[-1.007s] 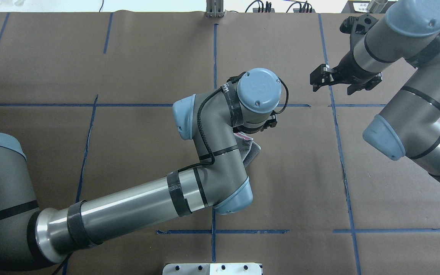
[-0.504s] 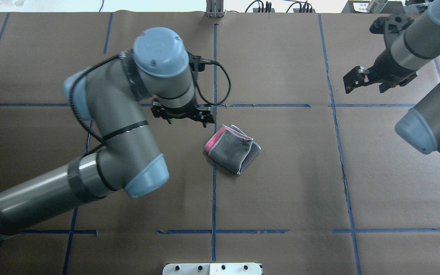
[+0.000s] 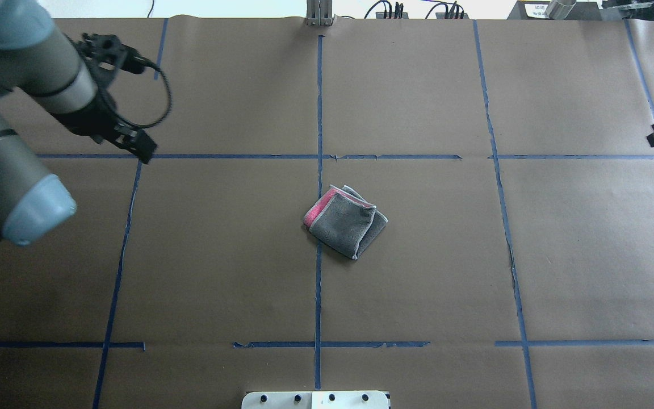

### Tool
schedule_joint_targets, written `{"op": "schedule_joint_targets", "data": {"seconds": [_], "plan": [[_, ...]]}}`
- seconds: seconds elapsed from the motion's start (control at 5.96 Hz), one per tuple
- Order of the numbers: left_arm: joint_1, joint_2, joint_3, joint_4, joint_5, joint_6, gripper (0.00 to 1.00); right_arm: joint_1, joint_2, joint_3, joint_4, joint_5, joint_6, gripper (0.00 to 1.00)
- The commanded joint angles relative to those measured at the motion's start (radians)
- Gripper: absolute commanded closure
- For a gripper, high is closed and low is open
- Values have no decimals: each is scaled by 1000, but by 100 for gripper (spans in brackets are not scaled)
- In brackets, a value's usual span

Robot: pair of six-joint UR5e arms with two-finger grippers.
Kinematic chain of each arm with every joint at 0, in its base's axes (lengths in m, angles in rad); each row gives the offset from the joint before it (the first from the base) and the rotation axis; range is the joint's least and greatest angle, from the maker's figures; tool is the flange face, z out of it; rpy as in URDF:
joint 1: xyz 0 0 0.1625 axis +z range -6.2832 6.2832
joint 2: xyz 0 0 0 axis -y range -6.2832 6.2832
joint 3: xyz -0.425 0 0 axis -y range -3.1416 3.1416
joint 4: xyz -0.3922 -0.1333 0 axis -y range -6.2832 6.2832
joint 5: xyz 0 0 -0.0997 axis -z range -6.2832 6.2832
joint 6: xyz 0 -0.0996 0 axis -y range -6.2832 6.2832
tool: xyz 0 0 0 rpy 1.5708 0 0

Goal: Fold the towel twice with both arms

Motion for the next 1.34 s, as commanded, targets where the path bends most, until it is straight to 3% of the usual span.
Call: {"op": "schedule_joint_targets", "data": {"seconds": [0.0, 0.17, 0.67, 1.18], "plan": [[-293, 199, 27, 3, -124, 453, 0, 194, -101, -82, -2, 22, -285, 0], [-382, 277, 83, 3, -203, 516, 0, 219, -158, -110, 5, 25, -283, 0], [-540, 437, 188, -9, -221, 529, 0, 261, -242, -120, 12, 26, -275, 0], [-595, 520, 179, -49, -227, 572, 0, 263, -249, -149, 12, 120, -281, 0]]}}
